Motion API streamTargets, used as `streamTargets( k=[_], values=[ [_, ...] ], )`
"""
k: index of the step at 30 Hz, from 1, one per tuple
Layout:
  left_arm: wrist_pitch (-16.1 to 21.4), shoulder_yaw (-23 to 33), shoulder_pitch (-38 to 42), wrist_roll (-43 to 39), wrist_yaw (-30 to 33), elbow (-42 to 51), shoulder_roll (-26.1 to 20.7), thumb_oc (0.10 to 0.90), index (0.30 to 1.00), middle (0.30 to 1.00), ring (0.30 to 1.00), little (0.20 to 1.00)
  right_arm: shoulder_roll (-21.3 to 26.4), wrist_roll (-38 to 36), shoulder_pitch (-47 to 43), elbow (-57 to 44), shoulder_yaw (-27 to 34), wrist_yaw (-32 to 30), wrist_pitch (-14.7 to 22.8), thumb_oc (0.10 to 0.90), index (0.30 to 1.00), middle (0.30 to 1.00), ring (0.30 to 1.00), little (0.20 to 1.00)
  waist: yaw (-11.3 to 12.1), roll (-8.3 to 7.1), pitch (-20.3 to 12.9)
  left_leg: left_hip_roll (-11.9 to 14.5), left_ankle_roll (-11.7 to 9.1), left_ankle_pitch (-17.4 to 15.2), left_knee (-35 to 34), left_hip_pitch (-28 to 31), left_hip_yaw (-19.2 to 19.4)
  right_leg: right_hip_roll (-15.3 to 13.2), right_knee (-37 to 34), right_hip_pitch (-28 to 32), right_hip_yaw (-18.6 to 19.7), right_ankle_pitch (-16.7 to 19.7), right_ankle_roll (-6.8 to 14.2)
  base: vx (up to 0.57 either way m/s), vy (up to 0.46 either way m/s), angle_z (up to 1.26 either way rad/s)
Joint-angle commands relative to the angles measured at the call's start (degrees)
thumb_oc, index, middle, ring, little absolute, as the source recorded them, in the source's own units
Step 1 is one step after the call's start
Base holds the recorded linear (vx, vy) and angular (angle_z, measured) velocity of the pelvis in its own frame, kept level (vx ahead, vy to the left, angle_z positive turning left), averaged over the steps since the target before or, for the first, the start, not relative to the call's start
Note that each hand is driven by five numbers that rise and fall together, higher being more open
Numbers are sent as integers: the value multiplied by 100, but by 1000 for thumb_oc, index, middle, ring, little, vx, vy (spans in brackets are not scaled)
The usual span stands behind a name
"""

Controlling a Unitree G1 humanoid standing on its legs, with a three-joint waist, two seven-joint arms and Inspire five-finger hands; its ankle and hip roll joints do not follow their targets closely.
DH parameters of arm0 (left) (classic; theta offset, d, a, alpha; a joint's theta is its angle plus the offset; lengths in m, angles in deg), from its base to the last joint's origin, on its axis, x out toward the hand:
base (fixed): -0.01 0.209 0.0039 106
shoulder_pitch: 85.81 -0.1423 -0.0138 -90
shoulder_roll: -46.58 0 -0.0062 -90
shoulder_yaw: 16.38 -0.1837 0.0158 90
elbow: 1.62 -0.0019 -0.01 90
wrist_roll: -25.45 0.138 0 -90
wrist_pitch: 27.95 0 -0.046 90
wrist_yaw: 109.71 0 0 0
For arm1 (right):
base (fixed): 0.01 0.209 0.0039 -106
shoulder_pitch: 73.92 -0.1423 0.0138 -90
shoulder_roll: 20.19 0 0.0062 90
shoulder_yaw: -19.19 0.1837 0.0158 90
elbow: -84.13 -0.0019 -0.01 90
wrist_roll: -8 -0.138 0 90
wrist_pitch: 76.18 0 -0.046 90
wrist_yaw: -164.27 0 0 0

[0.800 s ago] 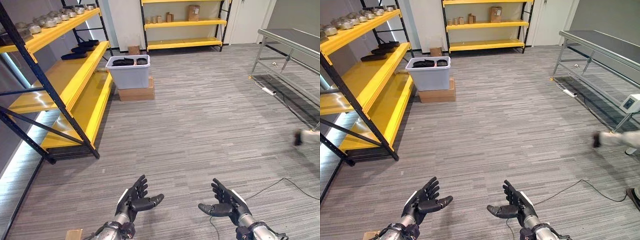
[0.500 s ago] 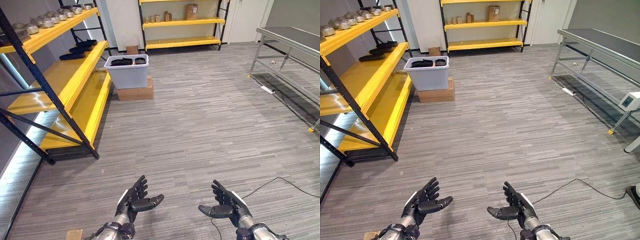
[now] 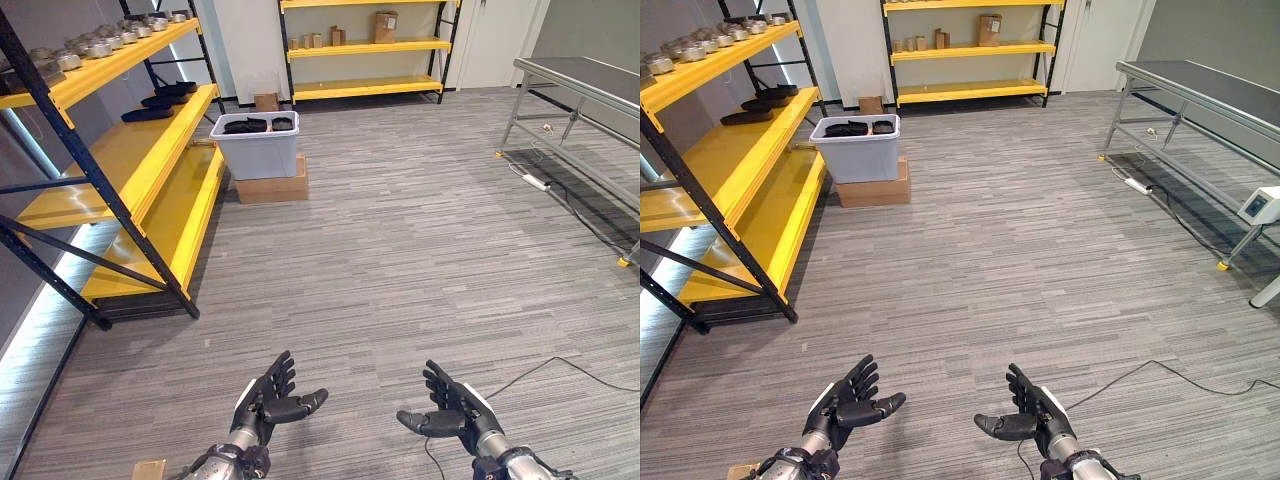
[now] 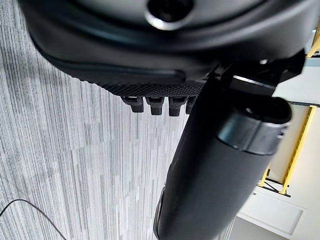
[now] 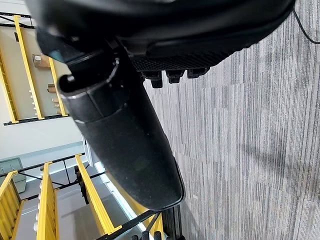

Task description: Move parts from the plastic box to the shelf.

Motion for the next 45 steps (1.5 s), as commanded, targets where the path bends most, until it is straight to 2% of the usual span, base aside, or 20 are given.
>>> streamTargets(
  k=[1, 16, 23, 27, 29, 31, 34, 35, 37, 38, 41, 42, 43, 44, 45],
  values=[
    [494, 223, 550, 48, -76, 267, -91, 900, 1000, 1000, 1000, 1000, 82, 35, -606, -168, 42, 46, 517, 900, 1000, 1000, 1000, 1000, -26, -209, -75, 267, -183, -411, -17, 194, -140, -254, 41, 339, -136, -458, 252, 0, 0, 0],
    [515, 252, 543, -5, -64, 313, -86, 900, 1000, 1000, 1000, 1000, 76, 21, -629, -153, 40, 18, 506, 900, 1000, 1000, 1000, 1000, -6, -225, -11, 211, -149, -419, -17, 129, -187, -300, 41, 301, -152, -441, 275, 1, 2, 0],
    [601, 242, 749, -208, 41, 197, -99, 900, 1000, 1000, 1000, 1000, 62, 21, -933, -3, -56, -98, 553, 900, 1000, 1000, 1000, 1000, 69, -273, 36, 53, -32, -411, -17, -119, -204, -464, 69, 92, -149, -331, 405, 1, 62, 3],
    [665, 277, 886, -133, 155, 278, -179, 900, 1000, 1000, 1000, 1000, 33, 75, -1130, 57, -146, -137, 552, 900, 1000, 1000, 1000, 1000, 113, -285, 89, -54, 92, -408, -17, -259, -281, -598, 735, -308, -112, -463, 484, -4, 131, 7],
    [693, 291, 947, -52, 200, 328, -229, 900, 1000, 1000, 1000, 1000, 0, 75, -1165, 79, -157, -155, 560, 900, 1000, 1000, 1000, 1000, 125, -287, 165, -117, 192, -456, 57, -286, -384, -635, 1407, -587, -81, -556, 559, -7, 173, 3],
    [722, 276, 999, 73, 250, 314, -257, 900, 1000, 1000, 1000, 1000, -37, 72, -1155, 98, -199, -130, 568, 900, 1000, 1000, 1000, 1000, 83, -301, 332, -186, 317, -522, 213, -300, -504, -652, 2461, -1037, 59, -295, 637, -21, 175, 17],
    [734, 282, 1032, 156, 317, 337, -262, 900, 1000, 1000, 1000, 1000, -82, 44, -1118, 125, -236, -136, 546, 900, 1000, 1000, 1000, 1000, 12, -229, 588, -266, 479, -599, 291, -171, -638, -682, 3794, -1704, 195, 423, 668, 42, 209, 32],
    [736, 255, 1076, 175, 343, 309, -241, 900, 1000, 1000, 1000, 1000, -119, -11, -1135, 139, -254, -149, 531, 900, 1000, 1000, 1000, 1000, -32, -158, 707, -288, 520, -613, 248, -27, -707, -628, 4249, -2085, 257, 534, 649, 137, 207, 26],
    [732, 235, 1104, 201, 353, 295, -222, 900, 1000, 1000, 1000, 1000, -136, -72, -1137, 145, -255, -146, 539, 900, 1000, 1000, 1000, 1000, -58, -127, 739, -295, 520, -642, 229, 57, -747, -543, 4328, -2305, 240, 420, 622, 123, 84, 13],
    [750, 243, 1137, 192, 358, 296, -219, 900, 1000, 1000, 1000, 1000, -123, -95, -1160, 99, -263, -135, 555, 900, 1000, 1000, 1000, 1000, -111, -119, 770, -315, 509, -687, 216, 123, -784, -366, 4087, -2475, 244, 258, 564, 129, 16, 16],
    [768, 215, 1224, 206, 336, 298, -223, 900, 1000, 1000, 1000, 1000, -65, -54, -1178, 63, -261, -202, 580, 900, 1000, 1000, 1000, 1000, -186, -190, 804, -405, 485, -907, 248, 288, -927, -244, 3214, -2575, 154, 97, 484, 234, -40, 17],
    [770, 180, 1318, 226, 345, 250, -202, 900, 1000, 1000, 1000, 1000, -75, -43, -1248, 145, -273, -249, 590, 900, 1000, 1000, 1000, 1000, -233, -226, 803, -408, 429, -1077, 293, 424, -973, -227, 2233, -2543, 76, 92, 465, 249, -90, 37],
    [771, 163, 1315, 219, 342, 230, -186, 900, 1000, 1000, 1000, 1000, -71, -41, -1235, 146, -281, -267, 590, 900, 1000, 1000, 1000, 1000, -253, -227, 800, -403, 393, -1096, 268, 485, -1017, -240, 1920, -2410, 26, 178, 470, 318, -133, 47],
    [774, 130, 1383, 247, 358, 186, -168, 900, 1000, 1000, 1000, 1000, -81, -77, -1294, 201, -277, -288, 594, 900, 1000, 1000, 1000, 1000, -264, -269, 772, -397, 330, -1231, 347, 565, -1013, -237, 1277, -2315, 12, 340, 517, 318, -124, 42],
    [802, 164, 1418, 262, 395, 202, -156, 900, 1000, 1000, 1000, 1000, -91, -71, -1306, 181, -266, -316, 590, 900, 1000, 1000, 1000, 1000, -273, -300, 766, -389, 273, -1319, 363, 666, -1026, -348, 772, -2441, -19, 580, 598, 398, -152, 33]
  ],
)
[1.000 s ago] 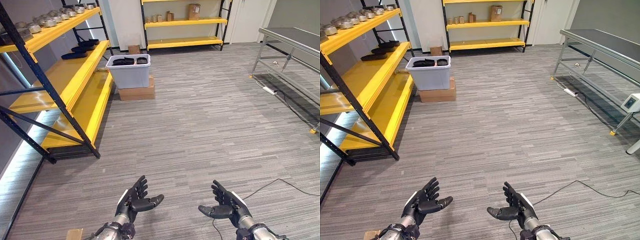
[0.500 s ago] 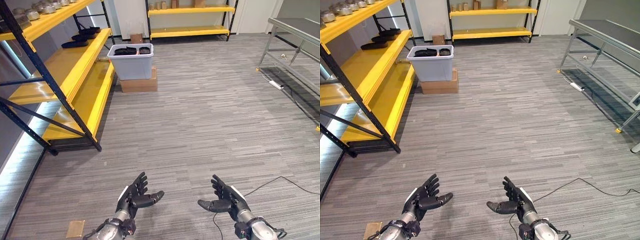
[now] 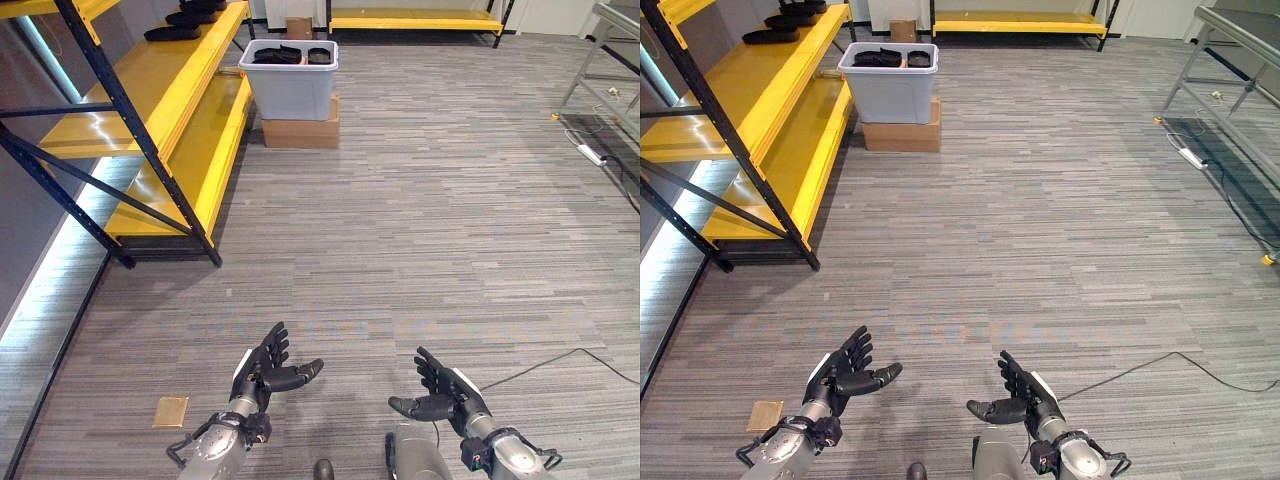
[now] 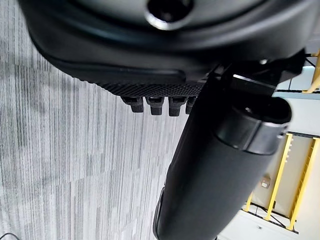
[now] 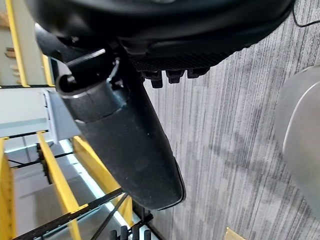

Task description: Move parts from the plastic box to the shelf.

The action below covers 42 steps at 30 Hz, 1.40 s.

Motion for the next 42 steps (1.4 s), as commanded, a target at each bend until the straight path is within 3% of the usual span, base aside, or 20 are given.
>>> streamTargets(
  k=[1, 3, 5, 7, 11, 13, 14, 16, 17, 18, 21, 23, 25, 26, 28, 30, 33, 38, 40, 42],
  values=[
    [631, 194, 387, 195, -8, 546, -58, 900, 1000, 1000, 1000, 1000, 20, -36, -605, -290, 51, -105, 557, 900, 1000, 1000, 1000, 1000, -134, -86, -214, 111, -350, -1077, -15, 1100, -83, -148, -1358, 167, -206, 1236, 323, 515, -177, 26],
    [643, 170, 411, 255, 2, 503, -55, 900, 1000, 1000, 1000, 1000, 30, 18, -573, -346, 108, -117, 546, 900, 1000, 1000, 1000, 1000, -190, -95, -278, 227, -453, -1211, -96, 1433, -85, -142, -1509, 232, -298, 1406, 379, 399, -139, 23],
    [650, 17, 616, 287, 43, 355, 64, 900, 1000, 1000, 1000, 1000, 5, -70, -591, -262, 190, -226, 593, 900, 1000, 1000, 1000, 1000, -353, -8, -553, 640, -684, -1127, 131, 1596, -82, 140, -1611, 509, -287, 1409, 177, 456, -263, 34],
    [663, -21, 699, 214, 84, 349, 66, 900, 1000, 1000, 1000, 1000, 23, -93, -580, -323, 223, -242, 613, 900, 1000, 1000, 1000, 1000, -419, 13, -604, 728, -746, -1033, 251, 1542, -133, 164, -1543, 528, -208, 1390, 146, 341, -213, 67],
    [679, -74, 825, 7, 146, 384, 137, 900, 1000, 1000, 1000, 1000, 127, -136, -768, -299, 288, -325, 710, 900, 1000, 1000, 1000, 1000, -458, 197, -778, 1100, -913, -140, 989, 1363, -316, 611, -1098, 482, -273, 997, -142, 401, -238, 47],
    [678, -172, 959, 83, 150, 374, 86, 900, 1000, 1000, 1000, 1000, 87, -209, -758, -178, 328, -418, 798, 900, 1000, 1000, 1000, 1000, -503, 223, -807, 1338, -970, 766, 1874, 1028, -274, 927, -990, 714, -213, 599, -450, 446, -312, -17],
    [678, -174, 960, 84, 151, 374, 86, 900, 1000, 1000, 1000, 1000, 87, -209, -759, -176, 329, -418, 800, 900, 1000, 1000, 1000, 1000, -508, 229, -810, 1345, -975, 750, 1906, 1005, -285, 931, -983, 706, -222, 595, -454, 339, -262, 6],
    [636, -161, 977, 59, 181, 387, 70, 900, 1000, 1000, 1000, 1000, 114, -248, -771, -134, 310, -491, 798, 900, 1000, 1000, 1000, 1000, -355, 36, -613, 1269, -835, 1279, 3578, 155, -340, 1032, -1114, 1223, -94, 423, -708, 283, -271, 12],
    [634, -161, 978, 58, 181, 389, 66, 900, 1000, 1000, 1000, 1000, 110, -248, -772, -134, 311, -492, 798, 900, 1000, 1000, 1000, 1000, -367, 43, -613, 1273, -832, 1254, 3639, 114, -359, 1034, -1118, 1216, -107, 428, -705, 303, -343, -4],
    [653, -136, 978, 63, 232, 415, 44, 900, 1000, 1000, 1000, 1000, 167, -203, -842, -102, 322, -598, 828, 900, 1000, 1000, 1000, 1000, -166, -210, -379, 1124, -633, 979, 4178, -575, -221, 942, -1145, 1481, 14, 365, -768, 103, -142, -13],
    [660, -88, 945, 55, 255, 409, 58, 900, 1000, 1000, 1000, 1000, 169, -180, -887, -37, 342, -662, 846, 900, 1000, 1000, 1000, 1000, 34, -332, -206, 888, -564, 401, 4290, -1260, 38, 875, -1222, 1745, 113, 294, -743, 151, -73, -9],
    [687, -48, 857, 105, 274, 382, 66, 900, 1000, 1000, 1000, 1000, 192, -181, -863, -80, 407, -688, 885, 900, 1000, 1000, 1000, 1000, 151, -447, -114, 906, -568, 107, 3607, -1720, 295, 777, -1315, 2016, 161, 236, -671, 204, 20, -19],
    [709, -67, 841, 98, 275, 365, 79, 900, 1000, 1000, 1000, 1000, 160, -191, -852, -48, 416, -706, 920, 900, 1000, 1000, 1000, 1000, 153, -481, -132, 932, -607, 232, 2963, -1890, 415, 713, -1337, 2028, 174, 178, -642, 183, 61, -6],
    [735, -98, 817, 111, 301, 329, 94, 900, 1000, 1000, 1000, 1000, 134, -153, -820, 5, 438, -755, 951, 900, 1000, 1000, 1000, 1000, 216, -459, -107, 1061, -716, 555, 1400, -1834, 583, 685, -1340, 2244, 190, 82, -577, 284, 132, -5],
    [761, -99, 846, 167, 303, 287, 97, 900, 1000, 1000, 1000, 1000, 108, -89, -821, 52, 421, -791, 990, 900, 1000, 1000, 1000, 1000, 268, -293, -157, 1046, -884, 1201, 170, -1925, 531, 824, -1437, 2455, 206, -38, -550, 318, 132, 7],
    [790, -103, 850, 249, 309, 270, 110, 900, 1000, 1000, 1000, 1000, 122, 7, -836, 56, 410, -793, 1000, 900, 1000, 1000, 1000, 1000, 345, -212, -174, 864, -975, 1344, -423, -1989, 235, 859, -1606, 2788, 337, -123, -518, 343, 132, -5],
    [853, -103, 846, 232, 349, 290, 164, 900, 1000, 1000, 1000, 1000, 31, 39, -928, 148, 344, -796, 973, 900, 1000, 1000, 1000, 1000, 402, -113, -310, 886, -1086, 1615, -423, -1955, 145, 766, -1810, 3237, 498, -340, -459, 471, 239, -56],
    [937, 3, 1011, 188, 575, 361, 55, 900, 1000, 1000, 1000, 1000, -110, 16, -1303, 141, 154, -851, 950, 900, 1000, 1000, 1000, 1000, 572, -285, -474, 687, -792, 1346, -6, -2004, 483, 351, -1427, 3316, 533, -551, -276, 306, 188, -36],
    [961, 33, 1040, 252, 677, 383, -26, 900, 1000, 1000, 1000, 1000, -176, 106, -1399, 126, 51, -843, 918, 900, 1000, 1000, 1000, 1000, 653, -420, -504, 533, -558, 993, 262, -1973, 525, 139, -674, 3066, 539, -344, -122, 301, 212, -19],
    [937, -7, 1118, 305, 724, 389, -72, 900, 1000, 1000, 1000, 1000, -227, 97, -1480, 147, -23, -841, 893, 900, 1000, 1000, 1000, 1000, 669, -450, -482, 408, -401, 785, 340, -1878, 564, 138, 341, 2571, 522, 243, 48, 249, 238, -17]
  ],
)
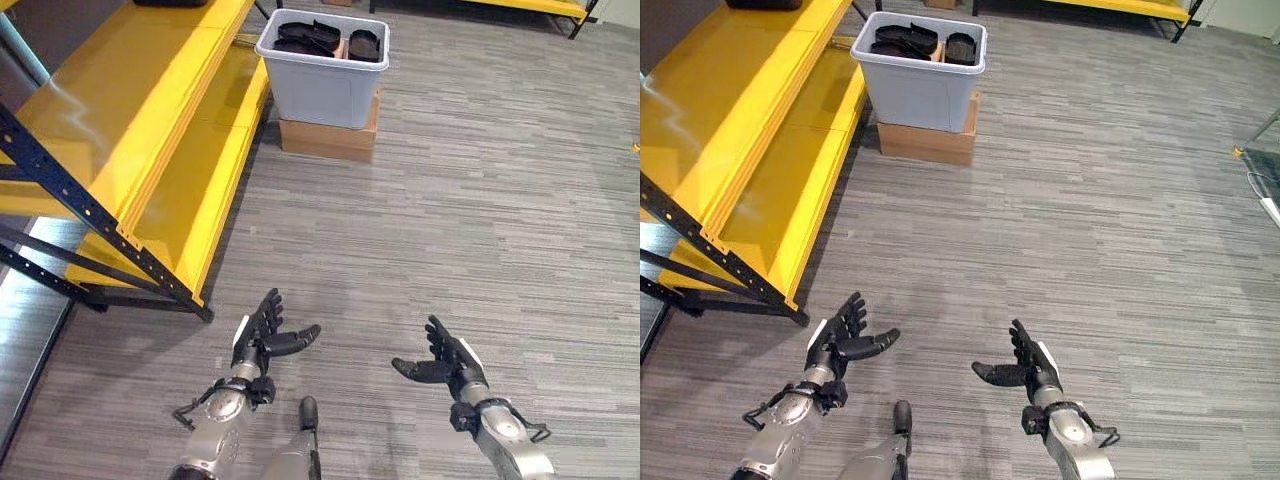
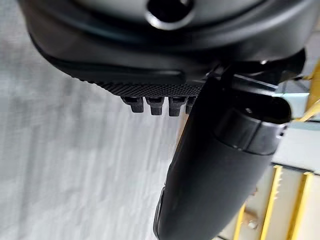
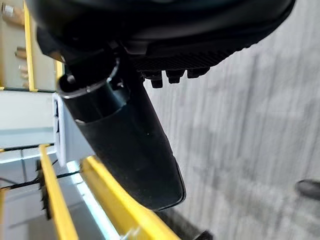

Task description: Move parts from the plastic box to the shelf.

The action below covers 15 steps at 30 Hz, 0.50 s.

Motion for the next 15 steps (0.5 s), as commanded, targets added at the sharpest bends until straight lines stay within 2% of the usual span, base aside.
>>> streamTargets(
  k=[1, 2, 4, 5, 7, 9, 10, 11, 12, 14, 15],
  values=[
    [615, -15, 315, 187, 101, 727, -157, 900, 1000, 1000, 1000, 1000, 104, 138, -496, -464, -10, 21, 429, 900, 1000, 1000, 1000, 1000, 3, -27, -213, 274, -137, -620, 270, 73, -205, 596, 1786, -993, 23, 1553, 183, 228, 276, -1],
    [633, -29, 357, 206, 128, 741, -174, 900, 1000, 1000, 1000, 1000, 88, 165, -519, -478, -38, 56, 429, 900, 1000, 1000, 1000, 1000, -78, 45, -128, 260, -96, -686, 230, 214, -222, 719, 2218, -1239, -25, 1641, 202, 263, 301, 17],
    [601, -27, 415, 275, 152, 661, -175, 900, 1000, 1000, 1000, 1000, 26, 203, -514, -474, -54, 60, 364, 900, 1000, 1000, 1000, 1000, -183, 182, -13, 261, -27, -828, 176, 518, -226, 750, 2604, -1684, -240, 1546, 163, 237, 203, 21],
    [598, -34, 444, 261, 154, 619, -160, 900, 1000, 1000, 1000, 1000, 31, 161, -508, -506, -44, 59, 366, 900, 1000, 1000, 1000, 1000, -253, 238, 60, 258, -34, -896, 159, 647, -239, 811, 2569, -2004, -323, 1326, 87, 246, 156, 6],
    [606, -63, 479, 271, 129, 609, -155, 900, 1000, 1000, 1000, 1000, 57, 90, -467, -599, 30, 36, 391, 900, 1000, 1000, 1000, 1000, -363, 307, 135, 225, -64, -1002, 169, 838, -286, 832, 2017, -2319, -526, 973, -29, 289, 93, 11],
    [603, -112, 513, 315, 98, 537, -114, 900, 1000, 1000, 1000, 1000, 81, 57, -404, -625, 84, -4, 424, 900, 1000, 1000, 1000, 1000, -480, 317, 169, 152, -115, -1163, 108, 1131, -348, 751, 1073, -2241, -772, 768, -106, 323, -5, 24],
    [603, -122, 537, 336, 80, 506, -81, 900, 1000, 1000, 1000, 1000, 58, 6, -415, -566, 112, -54, 441, 900, 1000, 1000, 1000, 1000, -496, 278, 153, 82, -143, -1235, 62, 1226, -333, 631, 335, -2418, -845, 886, -82, 229, -32, 27],
    [606, -125, 537, 336, 79, 502, -78, 900, 1000, 1000, 1000, 1000, 59, 5, -415, -561, 110, -54, 445, 900, 1000, 1000, 1000, 1000, -510, 306, 167, 110, -148, -1250, 51, 1258, -354, 659, 237, -2338, -875, 918, -82, 351, -79, 19],
    [599, -107, 537, 337, 73, 473, -29, 900, 1000, 1000, 1000, 1000, 79, 56, -392, -630, 165, -100, 439, 900, 1000, 1000, 1000, 1000, -583, 312, 167, 81, -220, -1320, -119, 1540, -384, 500, -641, -2384, -981, 1284, 28, 348, -81, 7],
    [591, -86, 555, 347, 72, 491, 0, 900, 1000, 1000, 1000, 1000, 88, 163, -400, -706, 223, -137, 429, 900, 1000, 1000, 1000, 1000, -641, 354, 189, 126, -326, -1401, -326, 1831, -377, 279, -1432, -2547, -1085, 1705, 202, 413, -102, 10],
    [587, -102, 554, 369, 59, 480, 24, 900, 1000, 1000, 1000, 1000, 90, 223, -384, -725, 260, -161, 406, 900, 1000, 1000, 1000, 1000, -657, 362, 194, 128, -353, -1487, -363, 1965, -388, 219, -1501, -2583, -1081, 1798, 260, 514, -126, 25]
  ],
)
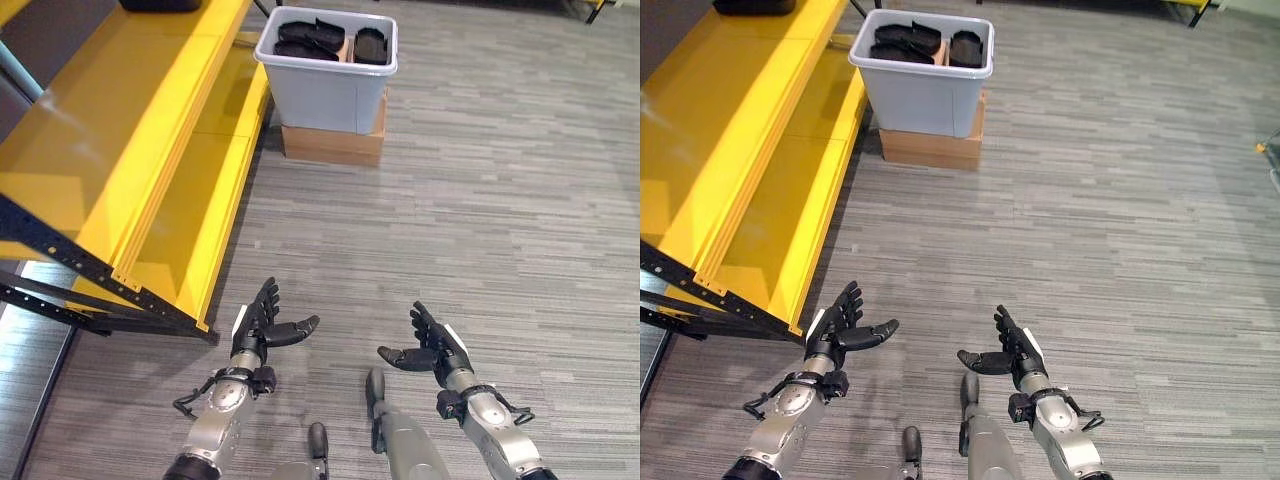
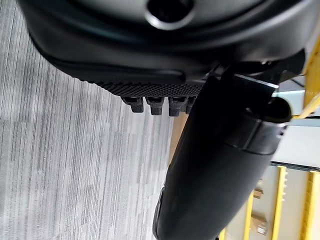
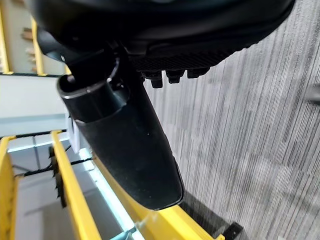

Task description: Move parts from the plastic box to the shelf.

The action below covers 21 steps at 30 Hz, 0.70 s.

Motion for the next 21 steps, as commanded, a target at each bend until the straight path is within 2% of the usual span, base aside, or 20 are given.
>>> streamTargets(
  k=[1, 2, 3, 4, 5, 7, 8, 9, 10, 11, 12, 13, 14, 15, 16, 17, 18, 19, 20, 21],
  values=[
    [582, 2, 404, 286, -122, 512, 51, 900, 1000, 1000, 1000, 1000, 186, 102, -293, -592, 399, -107, 464, 900, 1000, 1000, 1000, 1000, -186, 57, -232, 166, -475, -684, -25, 825, 12, -101, 20, 338, 42, 669, 382, 376, -90, 38],
    [583, 1, 405, 286, -123, 511, 53, 900, 1000, 1000, 1000, 1000, 188, 103, -291, -594, 401, -107, 463, 900, 1000, 1000, 1000, 1000, -187, 63, -217, 173, -475, -689, -26, 843, 10, -96, 17, 359, 36, 666, 382, 441, -134, 42],
    [574, -38, 414, 256, -141, 479, 96, 900, 1000, 1000, 1000, 1000, 200, 68, -261, -612, 456, -108, 472, 900, 1000, 1000, 1000, 1000, -203, 40, -305, 194, -521, -857, 19, 989, -13, -120, 26, 473, -83, 685, 358, 470, -184, 42],
    [567, -97, 455, 258, -142, 448, 176, 900, 1000, 1000, 1000, 1000, 250, 67, -261, -576, 488, -135, 492, 900, 1000, 1000, 1000, 1000, -280, 67, -447, 332, -592, -1041, 186, 1159, -13, -116, -9, 624, -202, 806, 312, 474, -186, 32],
    [568, -98, 455, 259, -141, 446, 181, 900, 1000, 1000, 1000, 1000, 255, 67, -260, -577, 488, -135, 492, 900, 1000, 1000, 1000, 1000, -293, 82, -442, 347, -596, -1052, 195, 1161, -25, -108, -13, 639, -220, 802, 310, 488, -209, 28],
    [551, -124, 457, 203, -141, 492, 189, 900, 1000, 1000, 1000, 1000, 310, -16, -260, -612, 533, -140, 539, 900, 1000, 1000, 1000, 1000, -404, 244, -626, 701, -777, -895, 525, 1301, -89, 92, 245, 747, -304, 663, 154, 512, -261, 20],
    [537, -139, 422, 144, -170, 583, 206, 900, 1000, 1000, 1000, 1000, 333, -18, -220, -657, 540, -117, 559, 900, 1000, 1000, 1000, 1000, -441, 326, -691, 912, -936, -523, 1018, 1175, -68, 254, 363, 871, -367, 442, 0, 442, -243, 22],
    [536, -139, 420, 144, -170, 585, 208, 900, 1000, 1000, 1000, 1000, 335, -18, -218, -658, 540, -117, 559, 900, 1000, 1000, 1000, 1000, -448, 336, -697, 926, -945, -535, 1037, 1159, -78, 263, 370, 865, -378, 433, -7, 509, -319, 27],
    [516, -131, 404, 90, -208, 619, 202, 900, 1000, 1000, 1000, 1000, 378, -58, -218, -647, 512, -111, 589, 900, 1000, 1000, 1000, 1000, -423, 377, -725, 1065, -1020, 129, 1892, 921, -73, 477, 380, 1094, -346, 205, -201, 268, -189, 13],
    [516, -131, 405, 89, -209, 619, 200, 900, 1000, 1000, 1000, 1000, 377, -59, -220, -645, 511, -111, 590, 900, 1000, 1000, 1000, 1000, -433, 378, -730, 1069, -1023, 109, 1942, 883, -88, 477, 378, 1085, -356, 207, -204, 507, -381, -16],
    [502, -134, 403, 19, -236, 668, 172, 900, 1000, 1000, 1000, 1000, 391, -228, -235, -641, 476, -69, 627, 900, 1000, 1000, 1000, 1000, -337, 293, -650, 1070, -980, 655, 3279, 378, -215, 651, 320, 1377, -188, 6, -438, 333, -283, -26],
    [495, -109, 370, 15, -234, 724, 142, 900, 1000, 1000, 1000, 1000, 425, -237, -241, -645, 464, -54, 621, 900, 1000, 1000, 1000, 1000, -242, 215, -573, 980, -952, 740, 3809, 137, -284, 677, 295, 1520, -122, -72, -501, 337, -281, -31],
    [494, -109, 370, 15, -234, 724, 142, 900, 1000, 1000, 1000, 1000, 425, -237, -242, -645, 464, -54, 621, 900, 1000, 1000, 1000, 1000, -243, 219, -574, 984, -952, 735, 3818, 131, -287, 680, 295, 1518, -125, -72, -502, 307, -214, -51],
    [491, -54, 282, 6, -233, 761, 126, 900, 1000, 1000, 1000, 1000, 459, -183, -228, -644, 440, -58, 580, 900, 1000, 1000, 1000, 1000, -108, 98, -466, 904, -849, 692, 4422, -185, -254, 733, 271, 1769, 53, -180, -619, 319, -175, -55],
    [478, -45, 228, 15, -227, 750, 138, 900, 1000, 1000, 1000, 1000, 477, -136, -199, -631, 444, -73, 558, 900, 1000, 1000, 1000, 1000, -14, 18, -421, 828, -782, 474, 4562, -499, -204, 699, 268, 1878, 152, -255, -633, 319, -175, -65],
    [478, -46, 228, 15, -227, 751, 139, 900, 1000, 1000, 1000, 1000, 477, -136, -198, -631, 445, -73, 558, 900, 1000, 1000, 1000, 1000, -10, 25, -420, 835, -782, 467, 4571, -502, -203, 705, 269, 1876, 154, -254, -634, 254, -102, -41],
    [464, -39, 162, -14, -196, 707, 171, 900, 1000, 1000, 1000, 1000, 506, -95, -163, -568, 448, -142, 540, 900, 1000, 1000, 1000, 1000, 141, -95, -302, 727, -699, 141, 4529, -1187, -44, 661, 235, 2151, 270, -330, -611, 224, -80, -37],
    [471, -26, 136, -24, -193, 681, 188, 900, 1000, 1000, 1000, 1000, 492, -90, -139, -533, 445, -152, 542, 900, 1000, 1000, 1000, 1000, 176, -175, -300, 695, -678, 93, 4270, -1479, 45, 614, 215, 2212, 312, -349, -604, 232, -77, -32],
    [472, -28, 133, -24, -194, 680, 187, 900, 1000, 1000, 1000, 1000, 490, -90, -136, -531, 444, -153, 544, 900, 1000, 1000, 1000, 1000, 187, -175, -304, 699, -675, 75, 4273, -1470, 58, 614, 207, 2221, 323, -354, -599, 250, -20, -24],
    [484, 3, 16, -28, -221, 711, 183, 900, 1000, 1000, 1000, 1000, 508, -67, -63, -519, 478, -139, 547, 900, 1000, 1000, 1000, 1000, 245, -215, -290, 798, -691, 98, 3384, -1767, 262, 620, 145, 2376, 378, -399, -534, 274, 24, -15]
  ],
)
